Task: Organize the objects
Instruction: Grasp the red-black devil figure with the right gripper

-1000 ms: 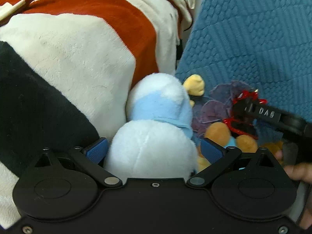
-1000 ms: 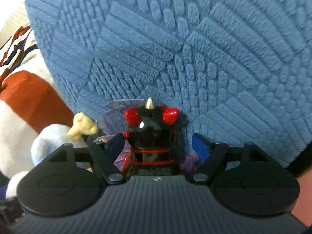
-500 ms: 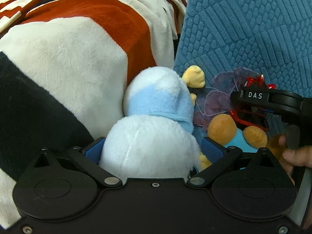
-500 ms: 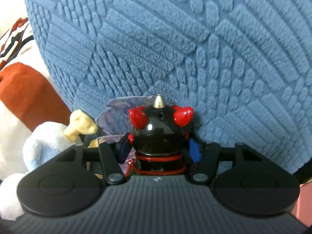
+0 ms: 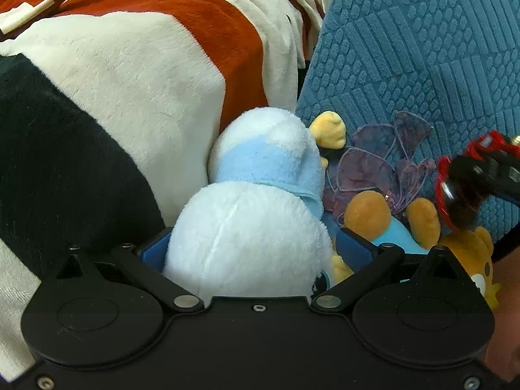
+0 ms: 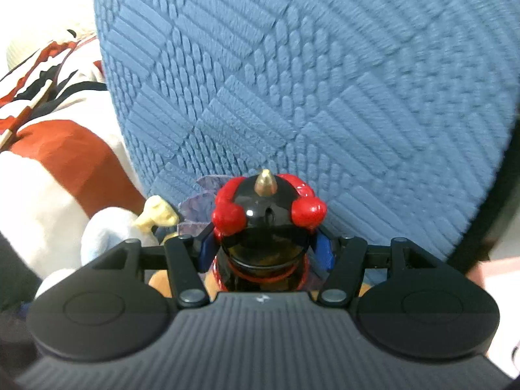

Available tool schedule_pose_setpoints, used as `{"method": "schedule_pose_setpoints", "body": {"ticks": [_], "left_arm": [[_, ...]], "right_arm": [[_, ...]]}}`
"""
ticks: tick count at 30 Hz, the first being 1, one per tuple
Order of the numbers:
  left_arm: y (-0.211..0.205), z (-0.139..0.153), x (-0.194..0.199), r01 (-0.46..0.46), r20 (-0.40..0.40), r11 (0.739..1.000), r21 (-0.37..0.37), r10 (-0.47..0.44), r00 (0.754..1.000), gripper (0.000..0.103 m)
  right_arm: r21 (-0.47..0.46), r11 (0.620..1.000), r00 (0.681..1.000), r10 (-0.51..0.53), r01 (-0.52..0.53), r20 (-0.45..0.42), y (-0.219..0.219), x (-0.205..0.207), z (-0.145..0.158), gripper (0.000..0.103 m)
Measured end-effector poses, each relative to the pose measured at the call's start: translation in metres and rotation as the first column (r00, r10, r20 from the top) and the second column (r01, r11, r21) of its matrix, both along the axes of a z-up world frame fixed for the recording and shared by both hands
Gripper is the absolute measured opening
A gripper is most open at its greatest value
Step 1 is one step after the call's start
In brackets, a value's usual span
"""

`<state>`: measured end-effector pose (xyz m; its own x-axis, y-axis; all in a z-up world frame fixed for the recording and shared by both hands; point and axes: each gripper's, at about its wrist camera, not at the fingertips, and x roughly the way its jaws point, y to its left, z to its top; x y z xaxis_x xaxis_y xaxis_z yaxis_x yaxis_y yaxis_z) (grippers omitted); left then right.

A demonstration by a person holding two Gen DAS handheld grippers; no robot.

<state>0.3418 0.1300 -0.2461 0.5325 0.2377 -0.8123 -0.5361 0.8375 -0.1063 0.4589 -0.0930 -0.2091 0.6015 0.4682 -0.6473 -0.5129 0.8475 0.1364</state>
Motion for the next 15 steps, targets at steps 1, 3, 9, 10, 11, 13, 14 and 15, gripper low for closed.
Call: {"method": "schedule_pose_setpoints", "body": {"ticks": [1, 3, 9, 10, 11, 13, 14, 15], "left_arm": [[0.000, 0.000, 0.000, 0.004, 0.002, 1.000, 0.002, -0.004, 1.000, 0.103], [-0.001, -0.001, -0.001, 0.013, 0.008, 1.000, 0.010, -0.013, 1.000, 0.103], [-0.003, 0.002, -0.007, 0.032, 0.030, 0.999, 0.044, -0.033, 0.999, 0.090], [-0.003, 0.004, -0.010, 0.030, 0.037, 0.999, 0.043, -0.031, 0.999, 0.088], [-0.003, 0.006, -0.012, 0.027, 0.045, 0.999, 0.043, -0.029, 0.999, 0.081], [-0.004, 0.009, -0.016, 0.034, 0.050, 0.998, 0.048, -0.037, 0.998, 0.079], [-0.005, 0.009, -0.018, 0.042, 0.050, 0.998, 0.048, -0.045, 0.998, 0.078], [-0.007, 0.010, -0.020, 0.052, 0.051, 0.997, 0.051, -0.055, 0.997, 0.077]], "right_arm": [[-0.004, 1.000, 1.000, -0.001, 0.001, 0.004, -0.008, -0.005, 0.003, 0.063], [-0.010, 1.000, 1.000, -0.005, 0.005, 0.004, -0.020, -0.015, 0.007, 0.063], [-0.043, 0.999, 1.000, -0.001, 0.000, -0.007, -0.051, -0.050, 0.006, 0.063], [-0.046, 0.999, 1.000, 0.002, -0.003, -0.010, -0.056, -0.057, 0.006, 0.063], [-0.048, 0.999, 1.000, 0.005, -0.005, -0.010, -0.058, -0.062, 0.004, 0.063], [-0.055, 0.998, 1.000, 0.014, -0.014, -0.005, -0.068, -0.075, 0.006, 0.063], [-0.060, 0.998, 1.000, 0.019, -0.020, -0.002, -0.072, -0.081, 0.006, 0.063], [-0.065, 0.998, 1.000, 0.026, -0.026, 0.000, -0.076, -0.087, 0.006, 0.063]]}}
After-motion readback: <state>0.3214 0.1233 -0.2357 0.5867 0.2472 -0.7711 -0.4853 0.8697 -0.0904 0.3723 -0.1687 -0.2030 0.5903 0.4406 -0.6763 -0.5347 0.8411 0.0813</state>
